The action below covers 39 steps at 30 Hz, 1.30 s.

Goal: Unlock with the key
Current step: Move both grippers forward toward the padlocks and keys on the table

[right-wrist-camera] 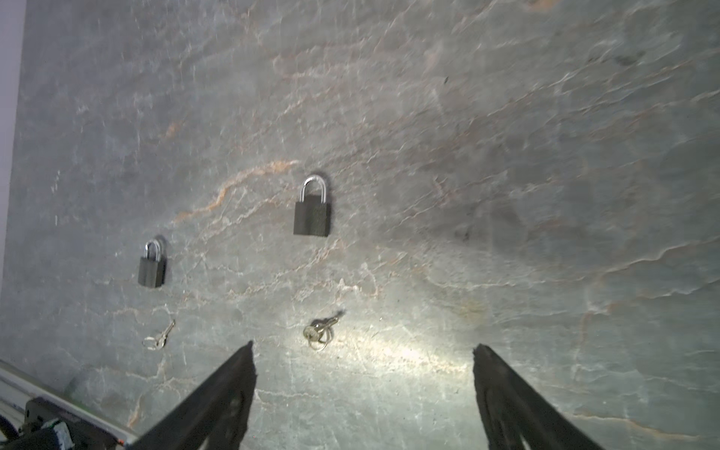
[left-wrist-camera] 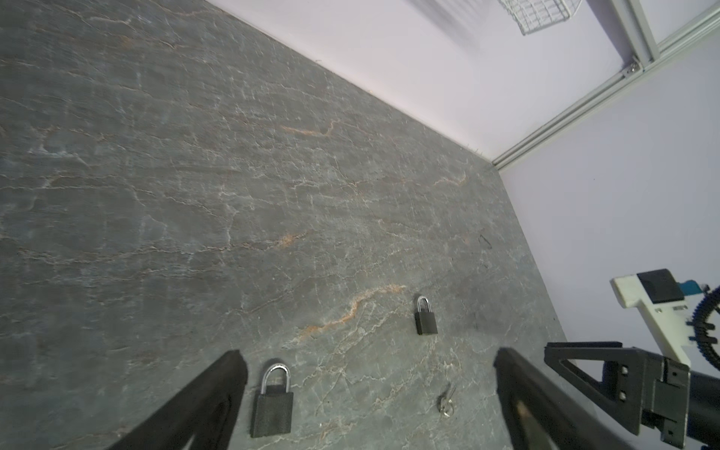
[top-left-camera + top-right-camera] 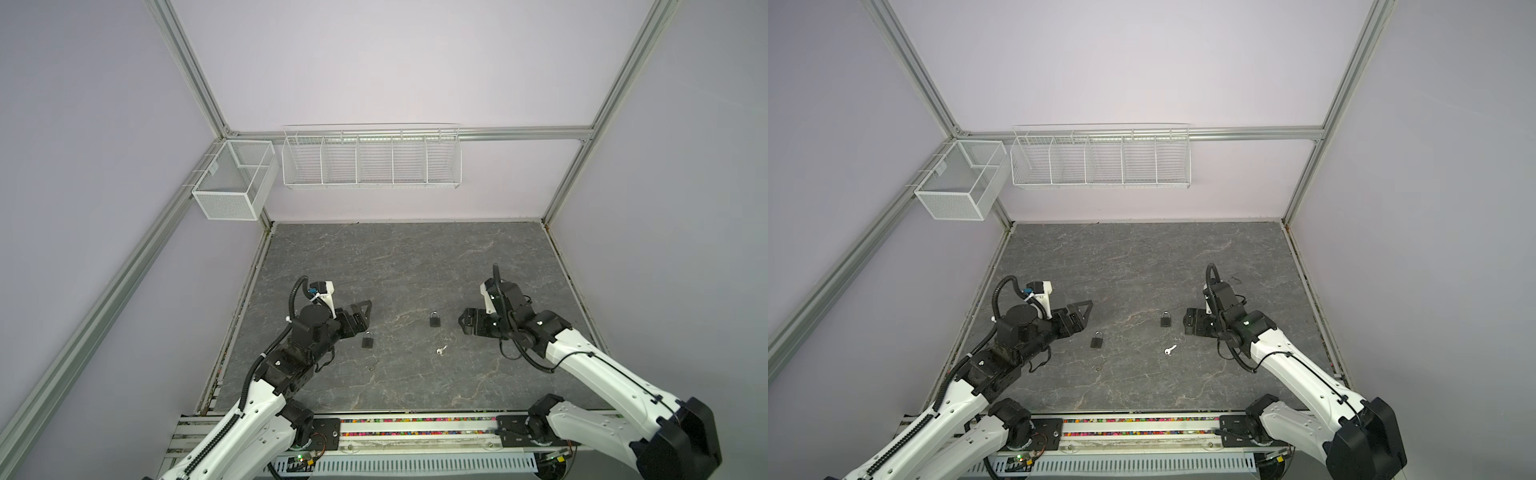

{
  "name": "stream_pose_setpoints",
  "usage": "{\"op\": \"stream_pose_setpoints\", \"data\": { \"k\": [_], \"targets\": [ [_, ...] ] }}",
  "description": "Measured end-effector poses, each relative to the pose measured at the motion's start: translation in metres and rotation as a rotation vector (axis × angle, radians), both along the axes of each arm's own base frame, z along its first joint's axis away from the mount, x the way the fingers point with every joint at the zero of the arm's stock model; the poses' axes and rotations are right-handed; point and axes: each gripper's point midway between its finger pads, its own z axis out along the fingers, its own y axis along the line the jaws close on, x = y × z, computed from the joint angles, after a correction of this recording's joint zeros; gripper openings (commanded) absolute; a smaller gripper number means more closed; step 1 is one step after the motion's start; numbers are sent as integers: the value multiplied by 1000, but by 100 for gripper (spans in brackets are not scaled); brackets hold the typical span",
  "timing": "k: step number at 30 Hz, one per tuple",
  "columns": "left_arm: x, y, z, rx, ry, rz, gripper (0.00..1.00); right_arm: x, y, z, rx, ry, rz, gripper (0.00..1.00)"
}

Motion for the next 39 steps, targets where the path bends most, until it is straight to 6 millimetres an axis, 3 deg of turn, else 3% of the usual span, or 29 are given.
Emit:
{"op": "stream_pose_setpoints", "data": {
  "k": [8,14,25,39],
  "targets": [
    [-10,-32,-26,27,62,-57,99,-33,42,-34,-1,114,71,88],
    [-17,-44,-35,13,68,-73,99,-38,61,-56,-2,162,74,89],
    [-15,-37,-33,-12,65,-13,99,-37,77,-89,-25,223,85,89],
    [-20,-24,-41,28,89,20,99,-25,128,-88,-32,207,174,89]
  ]
}}
